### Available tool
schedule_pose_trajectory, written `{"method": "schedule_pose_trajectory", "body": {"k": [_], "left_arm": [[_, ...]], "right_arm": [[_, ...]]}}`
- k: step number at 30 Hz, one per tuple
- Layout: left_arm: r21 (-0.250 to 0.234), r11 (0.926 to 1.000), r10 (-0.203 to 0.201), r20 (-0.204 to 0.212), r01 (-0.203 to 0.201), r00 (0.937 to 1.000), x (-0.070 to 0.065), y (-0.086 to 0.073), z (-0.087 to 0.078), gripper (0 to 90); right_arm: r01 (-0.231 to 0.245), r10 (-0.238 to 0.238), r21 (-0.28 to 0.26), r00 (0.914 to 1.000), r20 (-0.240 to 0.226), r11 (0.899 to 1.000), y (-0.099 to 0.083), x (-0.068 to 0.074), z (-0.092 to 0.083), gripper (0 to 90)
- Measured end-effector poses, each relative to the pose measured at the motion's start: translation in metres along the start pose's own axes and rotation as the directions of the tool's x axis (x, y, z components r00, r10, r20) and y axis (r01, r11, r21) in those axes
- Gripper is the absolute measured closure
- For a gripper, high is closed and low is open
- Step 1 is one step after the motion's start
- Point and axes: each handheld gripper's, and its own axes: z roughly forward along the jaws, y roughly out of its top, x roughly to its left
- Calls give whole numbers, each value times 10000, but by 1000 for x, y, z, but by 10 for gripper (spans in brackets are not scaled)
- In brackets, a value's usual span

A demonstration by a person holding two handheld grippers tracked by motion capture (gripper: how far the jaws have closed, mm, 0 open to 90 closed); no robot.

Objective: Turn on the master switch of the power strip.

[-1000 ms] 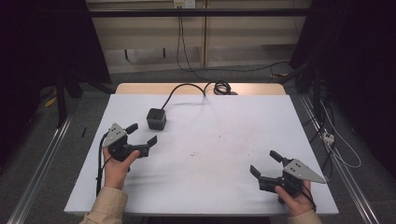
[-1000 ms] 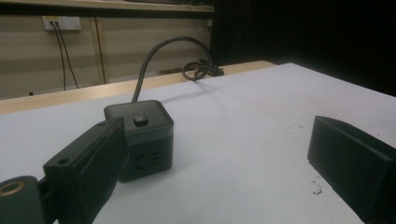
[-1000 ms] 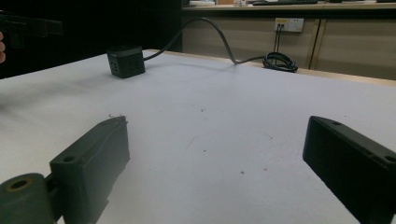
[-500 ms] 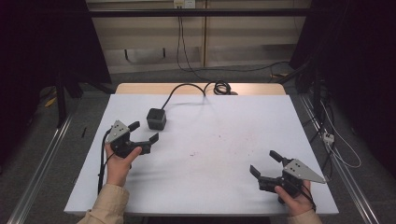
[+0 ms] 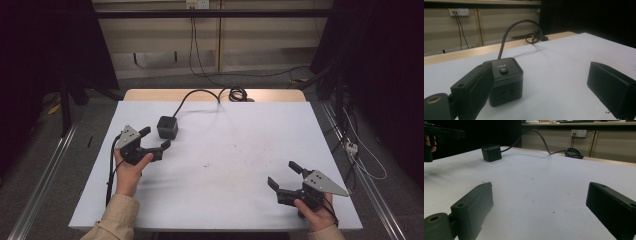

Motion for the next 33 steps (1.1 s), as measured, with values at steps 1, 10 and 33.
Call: {"method": "schedule_pose_trajectory", "body": {"k": [1, 10, 33], "left_arm": [[0, 10000, 0, 0, 0, 10000, 0, 0, 0, 70], [-40, 10000, -25, 6, 25, 10000, 3, 2, 6, 79], [-162, 9996, -241, -51, 240, 9997, 9, 4, 20, 80]], "right_arm": [[-1, 1, 1, 10000, -2, 10000, 0, 0, 0, 65], [104, -104, 7, 9999, -10, 9999, 0, 0, 0, 65], [139, -139, 34, 9999, 9, 9999, 0, -1, 0, 65]]}}
